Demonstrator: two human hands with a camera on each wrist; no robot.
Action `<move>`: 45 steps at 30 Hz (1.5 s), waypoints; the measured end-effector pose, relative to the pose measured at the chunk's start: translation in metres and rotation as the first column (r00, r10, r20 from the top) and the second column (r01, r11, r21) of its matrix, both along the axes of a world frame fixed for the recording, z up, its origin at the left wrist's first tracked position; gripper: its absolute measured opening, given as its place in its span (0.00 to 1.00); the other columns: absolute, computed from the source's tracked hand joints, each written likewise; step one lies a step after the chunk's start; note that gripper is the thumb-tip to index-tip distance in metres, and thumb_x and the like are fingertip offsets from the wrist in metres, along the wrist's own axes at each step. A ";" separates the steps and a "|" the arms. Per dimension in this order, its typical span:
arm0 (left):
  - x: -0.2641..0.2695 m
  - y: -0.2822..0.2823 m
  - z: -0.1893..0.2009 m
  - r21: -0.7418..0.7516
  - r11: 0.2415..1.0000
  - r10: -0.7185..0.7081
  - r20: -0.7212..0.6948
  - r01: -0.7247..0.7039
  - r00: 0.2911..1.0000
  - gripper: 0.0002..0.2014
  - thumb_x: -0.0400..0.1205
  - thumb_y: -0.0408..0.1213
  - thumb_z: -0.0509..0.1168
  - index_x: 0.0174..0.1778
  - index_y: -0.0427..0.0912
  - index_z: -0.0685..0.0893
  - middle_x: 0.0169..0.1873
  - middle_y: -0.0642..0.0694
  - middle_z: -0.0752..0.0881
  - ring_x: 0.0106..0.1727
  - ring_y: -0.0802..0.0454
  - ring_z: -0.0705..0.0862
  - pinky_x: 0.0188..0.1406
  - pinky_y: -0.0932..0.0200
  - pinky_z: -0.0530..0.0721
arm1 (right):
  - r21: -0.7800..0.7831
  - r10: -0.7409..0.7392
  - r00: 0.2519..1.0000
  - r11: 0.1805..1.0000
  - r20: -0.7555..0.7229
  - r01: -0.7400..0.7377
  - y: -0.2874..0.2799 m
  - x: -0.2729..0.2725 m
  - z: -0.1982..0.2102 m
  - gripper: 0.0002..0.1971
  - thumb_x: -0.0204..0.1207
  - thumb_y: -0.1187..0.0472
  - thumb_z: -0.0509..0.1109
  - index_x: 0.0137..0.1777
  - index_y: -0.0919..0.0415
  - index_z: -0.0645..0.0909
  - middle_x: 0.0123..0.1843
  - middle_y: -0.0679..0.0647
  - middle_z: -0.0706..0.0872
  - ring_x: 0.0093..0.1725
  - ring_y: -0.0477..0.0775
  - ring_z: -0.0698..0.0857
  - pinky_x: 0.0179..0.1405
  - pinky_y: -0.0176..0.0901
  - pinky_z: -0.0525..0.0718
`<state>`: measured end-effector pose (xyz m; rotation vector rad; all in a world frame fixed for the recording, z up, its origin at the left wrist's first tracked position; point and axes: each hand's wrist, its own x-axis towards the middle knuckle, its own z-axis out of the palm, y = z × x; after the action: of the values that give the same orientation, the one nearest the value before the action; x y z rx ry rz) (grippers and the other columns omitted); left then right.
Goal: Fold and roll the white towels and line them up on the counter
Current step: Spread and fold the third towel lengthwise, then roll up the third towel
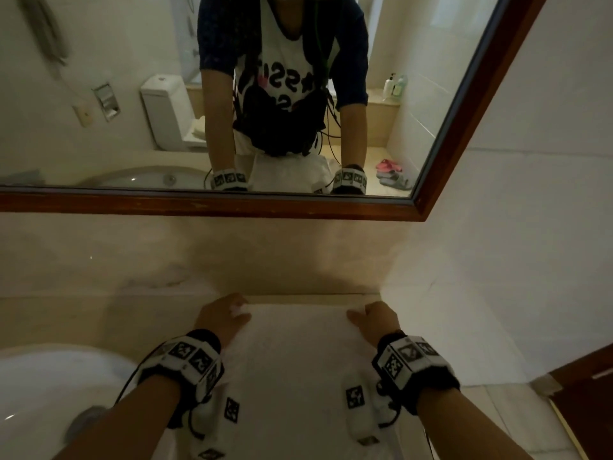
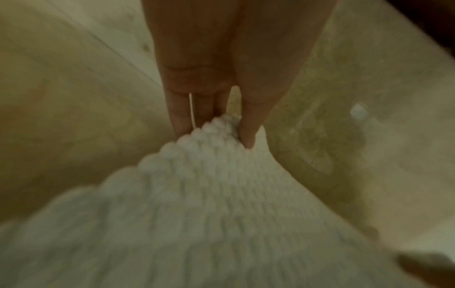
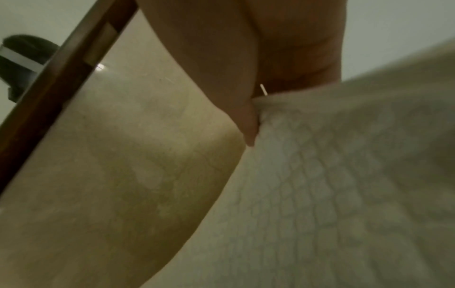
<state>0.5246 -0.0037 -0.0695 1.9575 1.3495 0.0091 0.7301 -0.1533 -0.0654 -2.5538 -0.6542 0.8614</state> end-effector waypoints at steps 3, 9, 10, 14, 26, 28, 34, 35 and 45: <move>-0.007 0.011 0.011 0.042 0.999 -0.026 0.018 0.025 1.000 0.13 0.77 0.43 0.70 0.53 0.41 0.82 0.62 0.39 0.82 0.63 0.43 0.79 0.56 0.62 0.73 | -0.011 0.055 0.998 0.998 0.032 -0.054 -0.003 0.010 0.001 0.22 0.76 0.51 0.69 0.26 0.59 0.66 0.30 0.52 0.71 0.45 0.55 0.77 0.42 0.40 0.70; -0.012 0.020 0.020 0.119 0.942 -0.275 -0.270 0.315 0.923 0.23 0.81 0.53 0.62 0.66 0.42 0.80 0.65 0.46 0.80 0.65 0.50 0.78 0.62 0.64 0.73 | -0.180 0.315 0.914 0.944 0.256 -0.275 0.001 -0.001 -0.001 0.17 0.77 0.58 0.68 0.65 0.61 0.78 0.71 0.60 0.70 0.70 0.61 0.73 0.68 0.45 0.74; -0.012 0.020 0.019 0.171 0.930 -0.276 -0.257 0.325 0.926 0.20 0.81 0.51 0.62 0.63 0.42 0.83 0.63 0.47 0.82 0.64 0.50 0.79 0.60 0.65 0.73 | -0.207 0.330 0.910 0.937 0.251 -0.282 0.003 -0.002 0.001 0.17 0.78 0.59 0.66 0.66 0.62 0.77 0.72 0.60 0.71 0.70 0.61 0.73 0.68 0.46 0.74; -0.011 0.019 0.022 0.330 0.912 -0.207 -0.143 0.244 0.968 0.13 0.79 0.46 0.67 0.51 0.41 0.89 0.48 0.47 0.87 0.51 0.51 0.83 0.53 0.64 0.77 | -0.305 0.429 0.884 0.880 0.183 -0.364 0.009 0.000 0.015 0.17 0.78 0.64 0.65 0.66 0.65 0.75 0.72 0.62 0.75 0.71 0.60 0.75 0.68 0.44 0.74; -0.013 0.027 0.003 0.132 0.925 -0.332 -0.180 0.357 0.926 0.30 0.76 0.40 0.72 0.74 0.47 0.70 0.58 0.46 0.80 0.58 0.50 0.78 0.57 0.62 0.74 | -0.168 0.461 0.790 0.886 0.404 -0.431 0.016 0.000 -0.005 0.23 0.75 0.72 0.59 0.71 0.66 0.65 0.71 0.62 0.73 0.69 0.63 0.72 0.66 0.48 0.72; -0.013 0.026 0.001 0.215 0.910 -0.321 -0.178 0.355 0.930 0.16 0.76 0.39 0.70 0.59 0.54 0.79 0.60 0.48 0.81 0.56 0.52 0.78 0.55 0.63 0.73 | -0.158 0.475 0.777 0.878 0.413 -0.452 0.018 0.004 0.003 0.19 0.75 0.72 0.61 0.67 0.65 0.70 0.70 0.62 0.73 0.69 0.61 0.73 0.64 0.46 0.74; -0.019 0.027 0.012 0.414 0.820 -0.418 -0.041 0.396 0.908 0.12 0.75 0.37 0.66 0.30 0.58 0.74 0.37 0.56 0.74 0.44 0.54 0.74 0.42 0.63 0.71 | 0.011 0.455 0.633 0.807 0.626 -0.591 0.004 0.003 0.009 0.10 0.53 0.78 0.66 0.32 0.66 0.80 0.40 0.63 0.84 0.45 0.63 0.81 0.30 0.40 0.78; -0.023 0.026 0.013 0.436 0.788 -0.464 -0.043 0.434 0.885 0.07 0.74 0.36 0.66 0.33 0.54 0.78 0.35 0.58 0.72 0.44 0.55 0.73 0.41 0.63 0.70 | 0.007 0.480 0.596 0.775 0.643 -0.632 -0.001 0.003 0.006 0.08 0.53 0.75 0.62 0.29 0.62 0.77 0.36 0.59 0.83 0.42 0.57 0.76 0.28 0.41 0.77; -0.030 0.010 0.000 0.239 0.755 -0.572 -0.213 0.610 0.792 0.13 0.83 0.51 0.59 0.34 0.51 0.76 0.31 0.61 0.70 0.45 0.58 0.73 0.37 0.72 0.66 | -0.187 0.737 0.635 0.675 0.233 -0.714 -0.021 -0.010 0.017 0.14 0.80 0.52 0.52 0.48 0.58 0.76 0.56 0.59 0.77 0.50 0.52 0.72 0.54 0.45 0.74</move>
<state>0.4946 0.0064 -0.0690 2.6154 0.7647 -0.2354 0.7197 -0.1739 -0.0488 -2.4803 -1.8786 0.7213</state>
